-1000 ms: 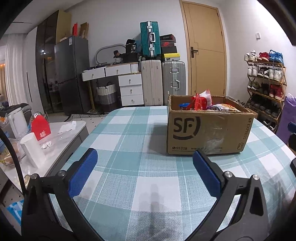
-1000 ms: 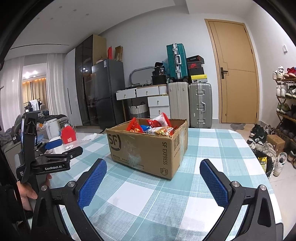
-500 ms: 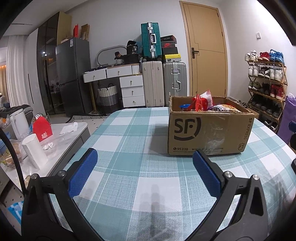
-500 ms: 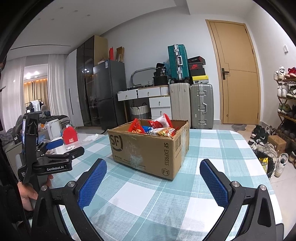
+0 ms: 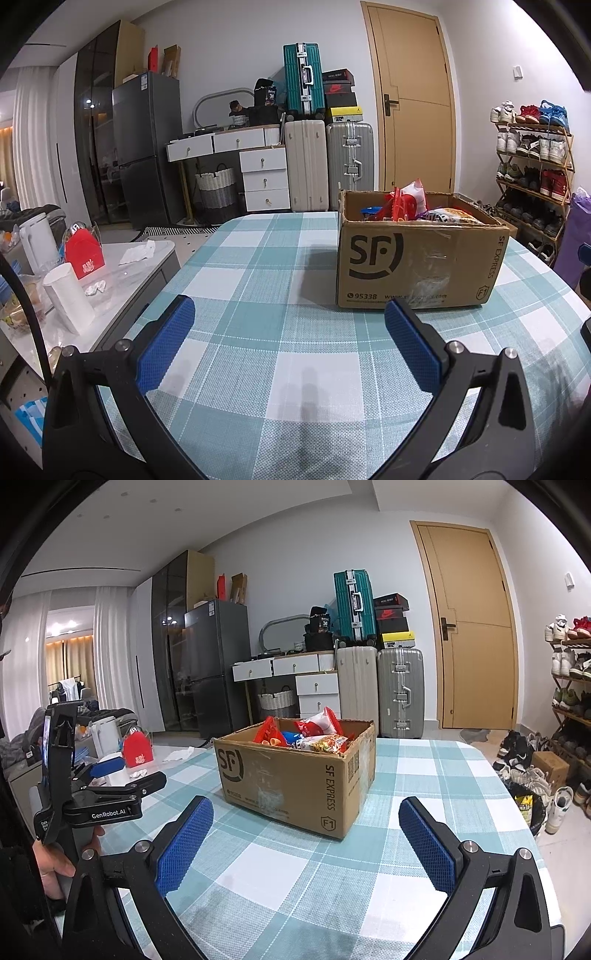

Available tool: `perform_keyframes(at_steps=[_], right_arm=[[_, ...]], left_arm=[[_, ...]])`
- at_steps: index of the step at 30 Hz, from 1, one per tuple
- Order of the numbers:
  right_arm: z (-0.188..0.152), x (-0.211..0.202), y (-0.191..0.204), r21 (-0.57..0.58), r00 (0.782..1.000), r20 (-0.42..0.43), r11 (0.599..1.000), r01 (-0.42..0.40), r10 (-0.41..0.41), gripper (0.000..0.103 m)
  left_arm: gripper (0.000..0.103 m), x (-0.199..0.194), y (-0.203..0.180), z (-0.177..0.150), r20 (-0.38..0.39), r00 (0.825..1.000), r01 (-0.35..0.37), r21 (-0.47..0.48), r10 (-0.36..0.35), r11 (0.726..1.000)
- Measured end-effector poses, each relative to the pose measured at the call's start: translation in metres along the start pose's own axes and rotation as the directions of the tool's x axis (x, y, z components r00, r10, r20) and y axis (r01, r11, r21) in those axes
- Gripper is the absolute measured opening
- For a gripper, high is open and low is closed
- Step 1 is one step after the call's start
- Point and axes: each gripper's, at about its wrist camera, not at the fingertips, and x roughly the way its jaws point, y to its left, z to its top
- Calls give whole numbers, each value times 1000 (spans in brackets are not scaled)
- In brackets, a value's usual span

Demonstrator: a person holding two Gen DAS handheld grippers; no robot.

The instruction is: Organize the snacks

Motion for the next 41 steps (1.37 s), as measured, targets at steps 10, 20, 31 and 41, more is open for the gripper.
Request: perform_keyframes(at_steps=[10,20,31,41], right_arm=[[-2,0,1,-22,1000,-1,1000,6,-6,102],[-3,0,3,-26,1000,-2,1000,4,-4,102],[-3,0,3,-28,1000,-2,1000,4,-4,102],[-3,0,3,-27,1000,-3,1000,3,-4,102]], left_arm=[[103,1,0,0,-4,1000,-3,-6,3,1000],[103,9,-4,0,-29,999,-16,2,16,1000],[103,23,-2,-1,-85,996,-16,-3,16,1000],[103,34,3,-2,-125,992,-15,-26,11,1000]])
